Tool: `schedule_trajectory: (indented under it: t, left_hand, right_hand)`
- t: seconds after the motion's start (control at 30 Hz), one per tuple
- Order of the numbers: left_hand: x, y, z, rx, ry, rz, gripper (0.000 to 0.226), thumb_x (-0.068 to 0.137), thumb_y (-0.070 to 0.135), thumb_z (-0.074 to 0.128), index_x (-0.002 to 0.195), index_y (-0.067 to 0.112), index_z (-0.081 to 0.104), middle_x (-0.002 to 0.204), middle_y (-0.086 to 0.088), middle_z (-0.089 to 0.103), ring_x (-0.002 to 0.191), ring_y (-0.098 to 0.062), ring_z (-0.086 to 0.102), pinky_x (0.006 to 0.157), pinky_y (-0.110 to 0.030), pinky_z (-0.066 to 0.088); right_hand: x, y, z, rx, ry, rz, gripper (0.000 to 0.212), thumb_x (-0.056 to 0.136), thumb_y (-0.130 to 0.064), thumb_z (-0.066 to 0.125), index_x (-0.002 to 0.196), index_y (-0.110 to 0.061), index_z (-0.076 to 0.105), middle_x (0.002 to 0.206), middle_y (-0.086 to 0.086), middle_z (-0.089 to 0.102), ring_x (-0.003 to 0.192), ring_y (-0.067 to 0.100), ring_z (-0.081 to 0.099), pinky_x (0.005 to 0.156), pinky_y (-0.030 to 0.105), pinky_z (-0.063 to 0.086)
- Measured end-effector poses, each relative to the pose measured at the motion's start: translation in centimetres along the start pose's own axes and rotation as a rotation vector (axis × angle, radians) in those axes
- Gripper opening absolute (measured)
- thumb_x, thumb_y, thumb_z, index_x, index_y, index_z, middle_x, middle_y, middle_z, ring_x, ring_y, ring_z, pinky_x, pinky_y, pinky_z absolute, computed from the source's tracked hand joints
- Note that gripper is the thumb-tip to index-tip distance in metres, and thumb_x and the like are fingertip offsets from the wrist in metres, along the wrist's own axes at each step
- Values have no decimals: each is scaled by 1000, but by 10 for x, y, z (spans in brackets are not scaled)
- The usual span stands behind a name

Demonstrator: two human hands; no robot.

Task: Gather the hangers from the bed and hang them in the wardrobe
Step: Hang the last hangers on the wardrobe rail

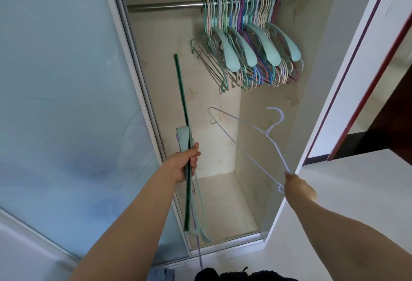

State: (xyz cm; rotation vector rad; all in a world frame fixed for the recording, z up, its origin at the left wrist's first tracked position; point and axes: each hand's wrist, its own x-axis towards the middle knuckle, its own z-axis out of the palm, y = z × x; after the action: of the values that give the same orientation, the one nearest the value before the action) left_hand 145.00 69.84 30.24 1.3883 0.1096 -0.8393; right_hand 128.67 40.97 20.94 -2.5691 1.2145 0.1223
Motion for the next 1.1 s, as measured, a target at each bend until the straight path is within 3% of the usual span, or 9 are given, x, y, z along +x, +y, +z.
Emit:
schedule_trajectory:
  t: [0.13, 0.27, 0.37, 0.47, 0.67, 0.83, 0.93, 1.1]
  left_hand:
    - [5, 0, 0, -57, 22, 28, 35, 83, 46, 68, 91, 14, 56, 50, 8, 46, 40, -5, 43, 49, -20, 34]
    - [6, 10, -3, -143, 25, 92, 21, 87, 34, 68, 78, 19, 55, 58, 5, 55, 45, -6, 48, 45, -20, 40]
    - [2, 22, -4, -170, 19, 118, 11, 90, 21, 66, 84, 17, 58, 65, 3, 65, 46, -6, 53, 47, -22, 41]
    - [-4, 35, -1, -177, -18, 154, 9, 90, 14, 65, 96, 12, 58, 80, 0, 73, 48, -6, 54, 46, -21, 43]
    - [-14, 59, 3, -230, -48, 220, 9, 91, 20, 64, 92, 14, 57, 91, -4, 75, 51, -7, 54, 47, -20, 43]
    - [-26, 77, 8, -228, -41, 242, 15, 92, 26, 62, 93, 12, 57, 85, -3, 75, 49, -6, 53, 46, -20, 42]
    - [-33, 84, 10, -202, -33, 268, 16, 95, 28, 57, 96, 12, 56, 95, -4, 76, 47, -6, 50, 48, -19, 39]
    - [-39, 86, 4, -163, -59, 298, 36, 98, 36, 50, 122, 8, 54, 111, -4, 72, 45, -6, 43, 40, -15, 36]
  right_hand:
    - [-8, -30, -2, 56, 70, -139, 36, 103, -36, 22, 114, -17, 49, 106, 9, 66, 96, 30, 64, 72, 31, 42]
    - [-14, -74, -15, 85, 74, -309, 42, 103, -38, 25, 104, -8, 55, 108, 16, 66, 98, 34, 63, 74, 35, 45]
    - [-17, -114, -41, 30, 45, -414, 41, 102, -34, 28, 109, -6, 57, 115, 18, 63, 104, 35, 61, 81, 35, 47]
    - [-26, -158, -79, 33, 91, -521, 39, 102, -30, 30, 107, -5, 59, 112, 17, 64, 102, 33, 60, 74, 31, 41]
    - [-45, -221, -158, 280, 363, -633, 23, 98, -18, 36, 85, -5, 50, 71, 14, 58, 75, 36, 58, 58, 30, 32]
    - [-34, -256, -201, 316, 595, -682, 23, 100, -14, 37, 100, 1, 54, 86, 25, 67, 79, 38, 65, 59, 36, 42]
    - [-22, -278, -221, 260, 595, -660, 18, 95, -3, 40, 105, 5, 54, 94, 25, 67, 86, 38, 65, 62, 35, 43]
    - [-16, -300, -238, 125, 479, -594, 27, 90, 7, 41, 113, 5, 56, 109, 25, 64, 99, 39, 63, 70, 39, 46]
